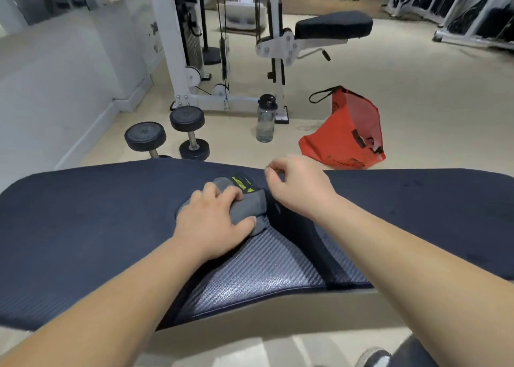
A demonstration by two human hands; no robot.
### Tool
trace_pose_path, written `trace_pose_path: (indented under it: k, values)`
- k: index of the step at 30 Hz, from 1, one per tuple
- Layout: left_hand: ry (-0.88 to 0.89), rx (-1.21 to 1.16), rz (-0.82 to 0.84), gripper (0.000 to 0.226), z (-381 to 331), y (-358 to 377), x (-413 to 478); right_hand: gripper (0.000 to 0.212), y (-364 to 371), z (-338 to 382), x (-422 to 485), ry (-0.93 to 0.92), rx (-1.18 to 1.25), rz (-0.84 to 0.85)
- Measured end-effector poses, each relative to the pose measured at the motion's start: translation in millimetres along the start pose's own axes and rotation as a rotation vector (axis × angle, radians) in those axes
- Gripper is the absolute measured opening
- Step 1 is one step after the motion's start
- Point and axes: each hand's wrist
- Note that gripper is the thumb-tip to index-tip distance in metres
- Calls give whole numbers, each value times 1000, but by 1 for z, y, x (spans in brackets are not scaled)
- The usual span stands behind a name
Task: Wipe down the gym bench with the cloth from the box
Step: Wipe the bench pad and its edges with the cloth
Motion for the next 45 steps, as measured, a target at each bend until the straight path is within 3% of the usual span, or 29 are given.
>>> trace_pose_path:
  k: [5, 10, 13, 18, 21, 24, 27, 31, 36, 41, 45]
  values:
    - [-146, 7, 19, 55, -8, 2, 34, 30, -16, -27, 30, 87, -10, 160]
    - [52, 36, 68, 47, -36, 8, 13, 28, -14, -80, 18, 98, -41, 109]
    - [-37, 13, 112, 35, -39, 7, 40, 27, -15, -99, 14, 89, -54, 92]
    - [-170, 22, 24, 52, -64, 24, 77, 28, -31, -126, 11, 87, -69, 63]
    - [-74, 24, 18, 53, -92, 30, 55, 31, -39, -137, 9, 117, -48, 64]
    - [100, 13, 43, 43, -104, 31, 35, 31, -40, -139, 5, 129, -27, 110]
    - [4, -20, 51, 39, -98, 28, 52, 28, -37, -131, 10, 145, -6, 129]
    - [-187, 26, -75, 48, -102, 37, 61, 27, -23, -110, 21, 157, 11, 152]
    - [-146, 1, -48, 56, -90, 37, 61, 31, -10, -98, 25, 260, -12, 98]
    - [-101, -13, -40, 58, -86, 37, 62, 34, -17, -101, 2, 213, -52, -22]
    - [-85, -28, -38, 56, -81, 41, 66, 33, -53, -115, -5, 226, 7, 1]
Point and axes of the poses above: each hand's wrist, its own x-axis towards the middle knuckle, its own y-axis out of the palm, z = x × y, and after that the axes turned 10 degrees about -z, right-handed
